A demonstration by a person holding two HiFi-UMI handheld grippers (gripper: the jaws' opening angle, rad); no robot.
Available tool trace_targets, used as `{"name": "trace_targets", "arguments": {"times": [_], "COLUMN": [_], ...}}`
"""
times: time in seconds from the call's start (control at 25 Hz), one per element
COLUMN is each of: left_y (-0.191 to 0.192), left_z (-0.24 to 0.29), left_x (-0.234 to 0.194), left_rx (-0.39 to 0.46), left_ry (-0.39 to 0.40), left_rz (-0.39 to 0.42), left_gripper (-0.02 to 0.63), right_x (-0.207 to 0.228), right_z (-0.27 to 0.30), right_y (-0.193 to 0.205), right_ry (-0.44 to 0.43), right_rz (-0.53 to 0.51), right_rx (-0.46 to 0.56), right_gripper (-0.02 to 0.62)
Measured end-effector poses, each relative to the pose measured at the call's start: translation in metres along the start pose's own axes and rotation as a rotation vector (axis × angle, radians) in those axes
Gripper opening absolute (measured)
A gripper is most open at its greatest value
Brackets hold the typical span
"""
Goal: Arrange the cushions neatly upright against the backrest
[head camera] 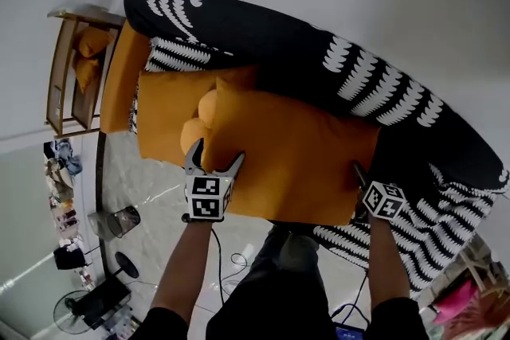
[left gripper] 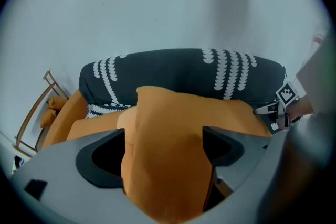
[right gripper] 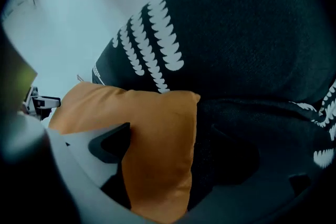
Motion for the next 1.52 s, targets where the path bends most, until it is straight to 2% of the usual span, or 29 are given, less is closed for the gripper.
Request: {"name": "trace_targets", "arguments": {"times": [0.08, 0.28, 0.36, 0.44, 0.48, 0.52, 0.56, 0.6, 0.72, 0.84, 0.96, 1.16, 1.52], "left_y": [0.007, 0.009, 0.011, 0.016, 0.019, 0.022, 0.024, 0.025, 0.027, 0.033, 0.038, 0.041, 0.01], "left_z": [0.011, 0.022, 0.025, 0.032, 0.036, 0.038, 0.038, 0.036, 0.021, 0.0, -0.023, -0.058, -0.096], "left_x": [-0.004, -0.007, -0.005, -0.003, 0.0, 0.003, 0.006, 0.009, 0.018, 0.03, 0.046, 0.085, 0.161], "left_rx": [-0.028, -0.052, -0.067, -0.09, -0.105, -0.121, -0.133, -0.138, -0.121, -0.08, -0.031, 0.018, 0.151], "left_ry": [-0.013, -0.012, 0.014, 0.079, 0.118, 0.147, 0.166, 0.177, 0.189, 0.175, 0.19, 0.259, 0.372], "left_rz": [-0.015, -0.05, -0.053, -0.097, -0.12, -0.13, -0.127, -0.12, -0.105, -0.094, -0.076, -0.011, 0.113], "left_gripper": [0.47, 0.489, 0.489, 0.486, 0.466, 0.417, 0.386, 0.337, 0.224, 0.173, 0.158, 0.152, 0.156], "right_x": [0.002, 0.002, 0.002, 0.001, -0.002, -0.008, -0.015, -0.022, -0.035, -0.042, -0.039, -0.025, 0.02], "right_z": [0.013, 0.03, 0.033, 0.039, 0.041, 0.041, 0.039, 0.036, 0.022, -0.001, -0.033, -0.098, -0.206], "right_y": [-0.001, 0.002, 0.007, 0.012, 0.014, 0.014, 0.014, 0.015, 0.021, 0.033, 0.049, 0.08, 0.109], "right_ry": [-0.007, -0.046, -0.088, -0.155, -0.192, -0.219, -0.227, -0.22, -0.203, -0.197, -0.176, -0.121, 0.005], "right_rz": [-0.009, -0.001, 0.05, 0.118, 0.144, 0.15, 0.135, 0.112, 0.086, 0.079, 0.094, 0.141, 0.215], "right_rx": [-0.028, -0.071, -0.086, -0.096, -0.095, -0.088, -0.08, -0.073, -0.051, -0.01, 0.034, 0.111, 0.274], "right_gripper": [0.48, 0.489, 0.491, 0.489, 0.471, 0.395, 0.363, 0.317, 0.236, 0.201, 0.19, 0.183, 0.186]}}
Point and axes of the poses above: the fingertips, and each gripper's own axes: z forward along the fingers, x to its right, y out of its underside, the point moved 3 cm from there along -z, backward along the fingers, and after that the axes turned 15 degrees about -x, right-handed, at the moved point
